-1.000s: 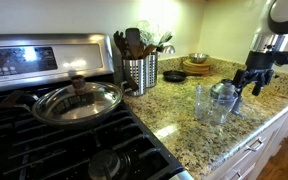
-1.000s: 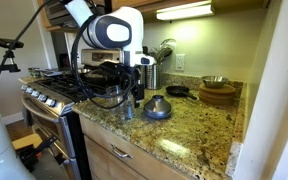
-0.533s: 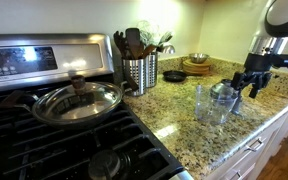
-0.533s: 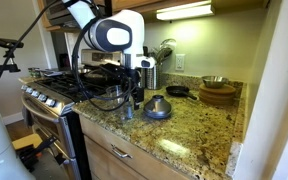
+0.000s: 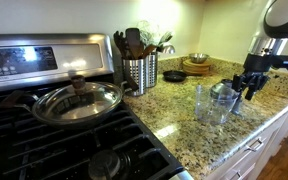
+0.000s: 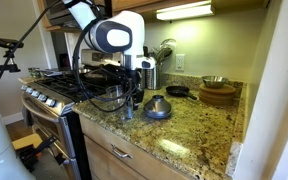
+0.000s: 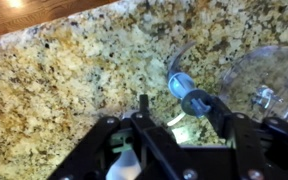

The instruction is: Put the slicer in the container then put the grey cover on top of the container

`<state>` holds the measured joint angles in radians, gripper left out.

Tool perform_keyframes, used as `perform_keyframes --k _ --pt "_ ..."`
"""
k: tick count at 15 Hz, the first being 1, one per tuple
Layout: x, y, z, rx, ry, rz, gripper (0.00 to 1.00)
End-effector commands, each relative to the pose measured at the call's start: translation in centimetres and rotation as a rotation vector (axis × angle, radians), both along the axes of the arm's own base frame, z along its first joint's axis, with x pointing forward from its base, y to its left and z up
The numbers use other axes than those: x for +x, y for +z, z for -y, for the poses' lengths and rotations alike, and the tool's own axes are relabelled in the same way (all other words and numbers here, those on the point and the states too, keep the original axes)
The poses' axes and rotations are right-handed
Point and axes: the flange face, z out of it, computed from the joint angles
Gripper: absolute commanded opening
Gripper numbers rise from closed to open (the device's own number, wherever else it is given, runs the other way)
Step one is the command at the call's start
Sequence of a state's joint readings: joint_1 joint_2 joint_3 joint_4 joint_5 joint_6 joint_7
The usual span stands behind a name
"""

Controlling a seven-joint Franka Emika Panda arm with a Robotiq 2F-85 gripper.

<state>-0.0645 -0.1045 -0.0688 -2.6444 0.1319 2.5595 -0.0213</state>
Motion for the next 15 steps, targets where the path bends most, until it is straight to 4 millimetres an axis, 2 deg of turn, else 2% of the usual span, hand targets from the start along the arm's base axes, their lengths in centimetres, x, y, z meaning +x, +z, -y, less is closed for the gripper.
perform_keyframes --k 1,3,5,6,8,9,11,12,13,15 --pt "-0.1 0.0 -0.2 0.001 0.013 0.025 0.64" --pt "0.0 0.2 -0.5 -0.005 0.023 0.028 0.64" --pt "0.1 0.4 -1.1 -0.01 0.04 0.031 0.57" --pt "0.2 0.6 -1.4 -0.017 0.049 0.033 0.49" --pt "0.3 1.0 -1.9 -0.029 0.064 0.029 0.46" --pt "0.3 1.1 -2.1 -0.036 0.072 0.031 0.39" --pt "0.3 1.3 -2.6 -0.052 0.089 0.023 0.4" --pt "0.3 1.3 -2.8 -0.058 0.092 0.02 0.31" --pt "0.3 1.3 -3.0 -0.063 0.098 0.019 0.34" --pt "0.2 1.4 -3.1 -0.079 0.101 0.015 0.33"
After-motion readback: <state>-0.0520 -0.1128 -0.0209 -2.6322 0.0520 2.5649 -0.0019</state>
